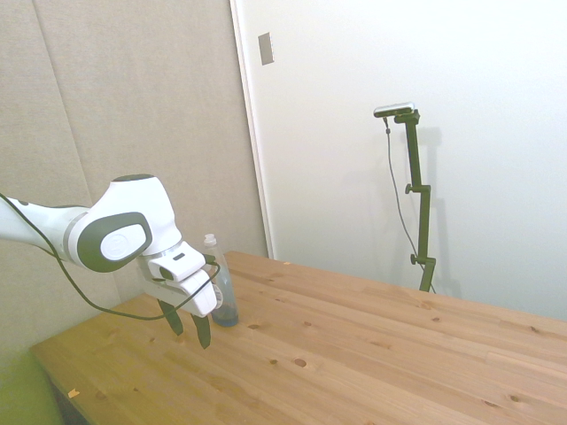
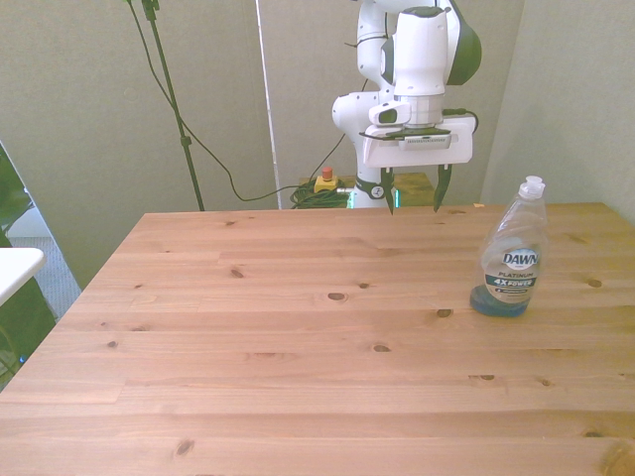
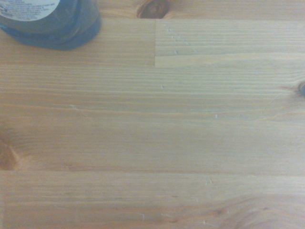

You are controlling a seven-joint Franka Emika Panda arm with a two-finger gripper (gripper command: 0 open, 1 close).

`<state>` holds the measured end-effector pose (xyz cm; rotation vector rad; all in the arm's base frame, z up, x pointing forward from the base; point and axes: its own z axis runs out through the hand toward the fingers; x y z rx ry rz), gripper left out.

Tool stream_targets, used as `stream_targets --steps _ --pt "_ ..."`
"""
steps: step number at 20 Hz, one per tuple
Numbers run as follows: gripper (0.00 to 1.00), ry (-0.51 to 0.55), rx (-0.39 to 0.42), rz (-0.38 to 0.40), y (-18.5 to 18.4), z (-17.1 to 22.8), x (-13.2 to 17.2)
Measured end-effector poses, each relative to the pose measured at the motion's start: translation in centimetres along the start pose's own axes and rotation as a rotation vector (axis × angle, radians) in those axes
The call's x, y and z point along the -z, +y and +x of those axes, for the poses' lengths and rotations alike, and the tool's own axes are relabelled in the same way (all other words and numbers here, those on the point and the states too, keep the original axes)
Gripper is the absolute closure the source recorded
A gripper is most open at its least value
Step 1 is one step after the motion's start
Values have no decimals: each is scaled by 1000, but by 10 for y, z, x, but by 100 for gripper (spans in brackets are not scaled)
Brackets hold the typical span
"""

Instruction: Knock down the dish soap

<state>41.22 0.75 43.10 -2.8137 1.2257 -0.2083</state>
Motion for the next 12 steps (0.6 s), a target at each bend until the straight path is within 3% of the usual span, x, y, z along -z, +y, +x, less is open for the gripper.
stream_targets --steps 2,3,12 --pt "0 -1 0 -2 0 0 -1" --pt "100 1 -3 -2 -1 0 -1" --pt "100 71 -108 53 -74 -22 -4"
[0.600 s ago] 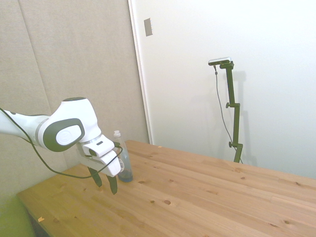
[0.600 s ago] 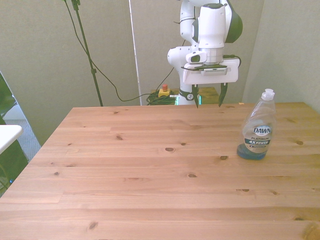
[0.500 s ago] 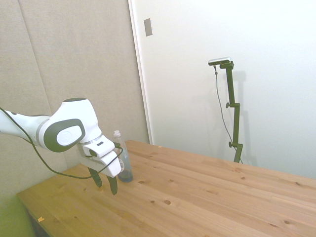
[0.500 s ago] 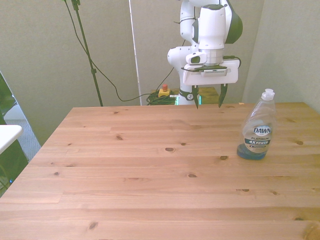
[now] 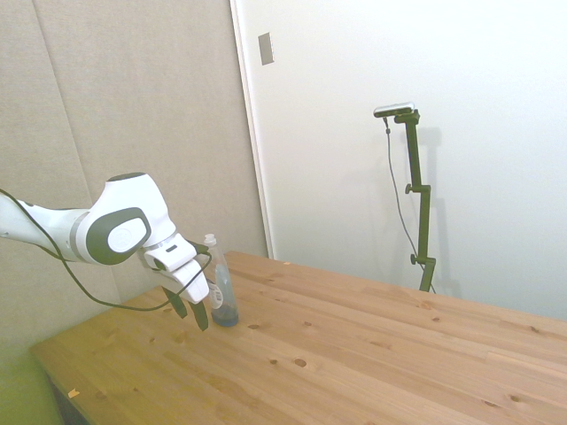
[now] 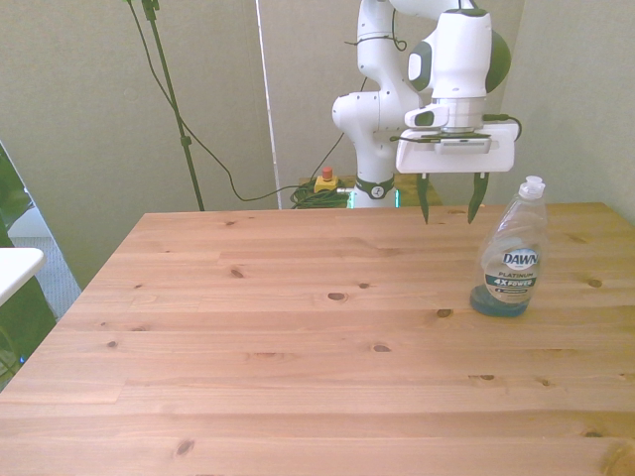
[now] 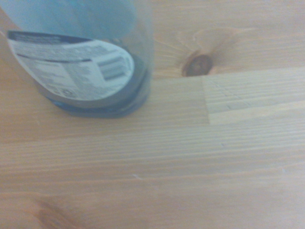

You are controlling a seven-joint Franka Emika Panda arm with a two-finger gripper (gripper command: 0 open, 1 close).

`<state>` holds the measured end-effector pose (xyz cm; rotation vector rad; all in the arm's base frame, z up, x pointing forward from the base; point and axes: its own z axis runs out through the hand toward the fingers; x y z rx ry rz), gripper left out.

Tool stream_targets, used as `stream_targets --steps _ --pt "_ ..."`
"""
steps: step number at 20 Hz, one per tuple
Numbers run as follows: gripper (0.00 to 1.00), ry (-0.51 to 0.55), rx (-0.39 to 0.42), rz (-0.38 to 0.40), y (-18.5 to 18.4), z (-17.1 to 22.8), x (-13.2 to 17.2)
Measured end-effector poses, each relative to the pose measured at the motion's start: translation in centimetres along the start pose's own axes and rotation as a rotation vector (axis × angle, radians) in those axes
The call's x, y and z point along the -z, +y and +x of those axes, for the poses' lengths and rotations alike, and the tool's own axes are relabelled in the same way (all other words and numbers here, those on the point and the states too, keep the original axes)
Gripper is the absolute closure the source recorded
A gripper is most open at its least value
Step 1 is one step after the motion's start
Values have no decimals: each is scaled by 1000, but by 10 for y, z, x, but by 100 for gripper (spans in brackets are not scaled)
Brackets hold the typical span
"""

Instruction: Knock down the dish soap

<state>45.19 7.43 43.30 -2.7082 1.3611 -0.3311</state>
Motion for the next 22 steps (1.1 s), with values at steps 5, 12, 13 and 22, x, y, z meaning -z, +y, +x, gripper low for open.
stream_targets --steps 5,12,13,22 --pt "100 0 -19 25 -40 -15 -1" --pt "100 53 -47 65 -92 -24 13" --pt "100 62 -51 69 -97 -21 14" --pt "100 145 -148 89 -146 51 -2"
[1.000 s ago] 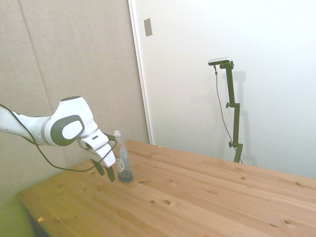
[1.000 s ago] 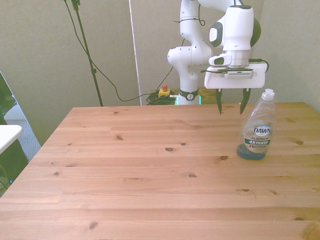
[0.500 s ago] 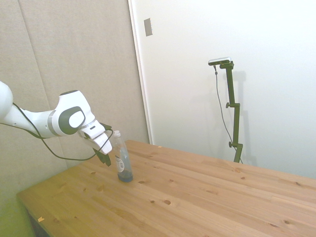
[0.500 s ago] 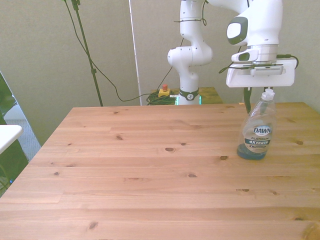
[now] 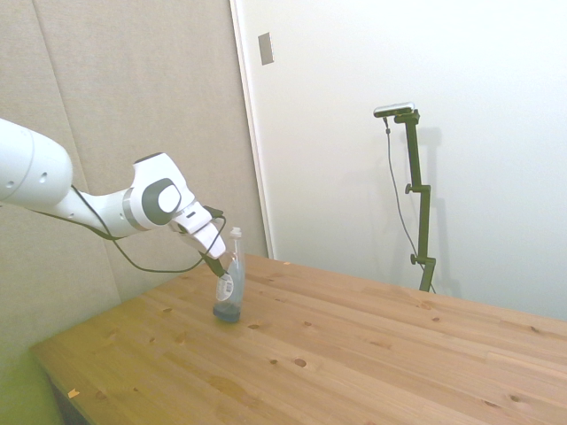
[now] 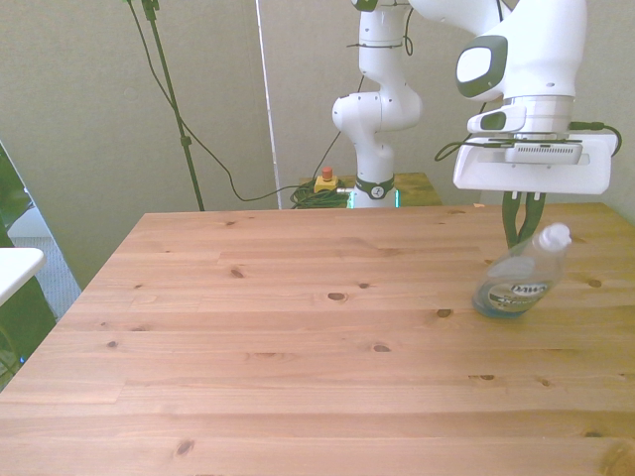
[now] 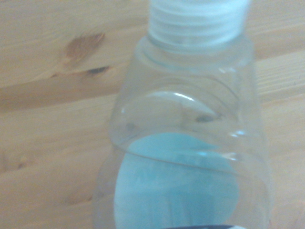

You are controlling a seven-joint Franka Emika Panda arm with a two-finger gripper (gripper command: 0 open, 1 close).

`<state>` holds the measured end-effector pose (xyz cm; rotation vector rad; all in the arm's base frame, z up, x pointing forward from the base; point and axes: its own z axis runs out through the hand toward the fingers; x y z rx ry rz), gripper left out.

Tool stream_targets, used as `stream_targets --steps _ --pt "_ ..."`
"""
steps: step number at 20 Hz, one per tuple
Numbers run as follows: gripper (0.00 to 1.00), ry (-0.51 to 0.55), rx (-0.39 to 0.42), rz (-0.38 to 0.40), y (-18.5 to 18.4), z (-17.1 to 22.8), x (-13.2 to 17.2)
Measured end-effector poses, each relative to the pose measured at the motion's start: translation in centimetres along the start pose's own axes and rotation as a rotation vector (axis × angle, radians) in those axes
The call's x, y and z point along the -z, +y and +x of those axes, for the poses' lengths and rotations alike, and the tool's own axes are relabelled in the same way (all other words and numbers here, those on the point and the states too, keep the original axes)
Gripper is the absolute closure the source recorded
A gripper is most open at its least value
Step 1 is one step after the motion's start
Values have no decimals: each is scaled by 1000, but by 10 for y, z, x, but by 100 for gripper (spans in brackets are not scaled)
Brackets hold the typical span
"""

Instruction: Knock down the dish soap

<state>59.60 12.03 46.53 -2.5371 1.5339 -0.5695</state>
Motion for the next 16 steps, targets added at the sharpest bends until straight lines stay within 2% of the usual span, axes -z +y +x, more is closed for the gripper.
stream_targets --steps 11,16 --pt "100 110 -89 30 -41 67 -40" --pt "100 150 -127 40 -50 92 -46"
